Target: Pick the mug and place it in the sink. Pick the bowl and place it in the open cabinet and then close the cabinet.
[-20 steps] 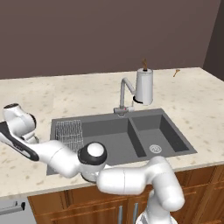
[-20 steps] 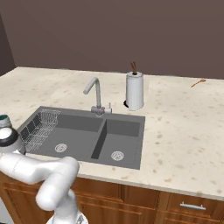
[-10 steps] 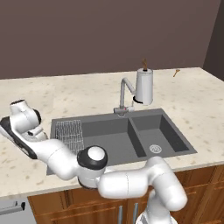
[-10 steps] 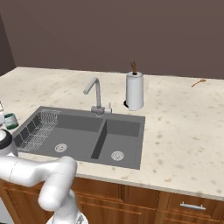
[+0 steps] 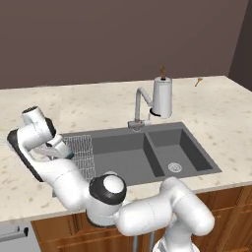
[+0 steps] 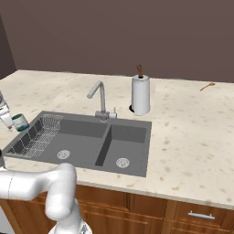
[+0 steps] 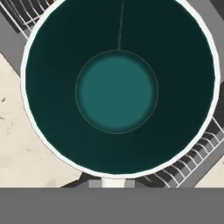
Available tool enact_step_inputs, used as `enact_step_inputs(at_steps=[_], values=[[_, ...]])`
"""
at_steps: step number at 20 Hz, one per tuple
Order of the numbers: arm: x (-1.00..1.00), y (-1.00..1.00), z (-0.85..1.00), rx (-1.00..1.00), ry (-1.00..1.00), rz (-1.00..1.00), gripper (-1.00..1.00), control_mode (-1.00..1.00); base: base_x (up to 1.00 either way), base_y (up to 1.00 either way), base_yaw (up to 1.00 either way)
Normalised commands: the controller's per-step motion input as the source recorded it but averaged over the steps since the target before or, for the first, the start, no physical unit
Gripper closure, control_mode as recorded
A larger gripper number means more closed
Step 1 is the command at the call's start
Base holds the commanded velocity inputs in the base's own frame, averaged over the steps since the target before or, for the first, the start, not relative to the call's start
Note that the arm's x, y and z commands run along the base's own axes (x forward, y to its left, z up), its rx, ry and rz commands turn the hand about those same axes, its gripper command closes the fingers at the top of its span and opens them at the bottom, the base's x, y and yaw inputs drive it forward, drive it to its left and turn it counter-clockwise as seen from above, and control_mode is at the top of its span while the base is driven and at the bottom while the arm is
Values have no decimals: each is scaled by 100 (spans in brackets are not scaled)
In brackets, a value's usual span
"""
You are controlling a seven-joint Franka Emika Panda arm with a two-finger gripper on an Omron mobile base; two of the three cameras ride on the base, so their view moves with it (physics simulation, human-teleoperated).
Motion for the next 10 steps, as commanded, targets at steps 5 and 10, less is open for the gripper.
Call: enact_step_inputs(at_steps=[5,10], values=[[-1,-83,31,25,19,0,100,-100,0,0,0],[0,-35,0,3,-15,0,100,-100,0,0,0]])
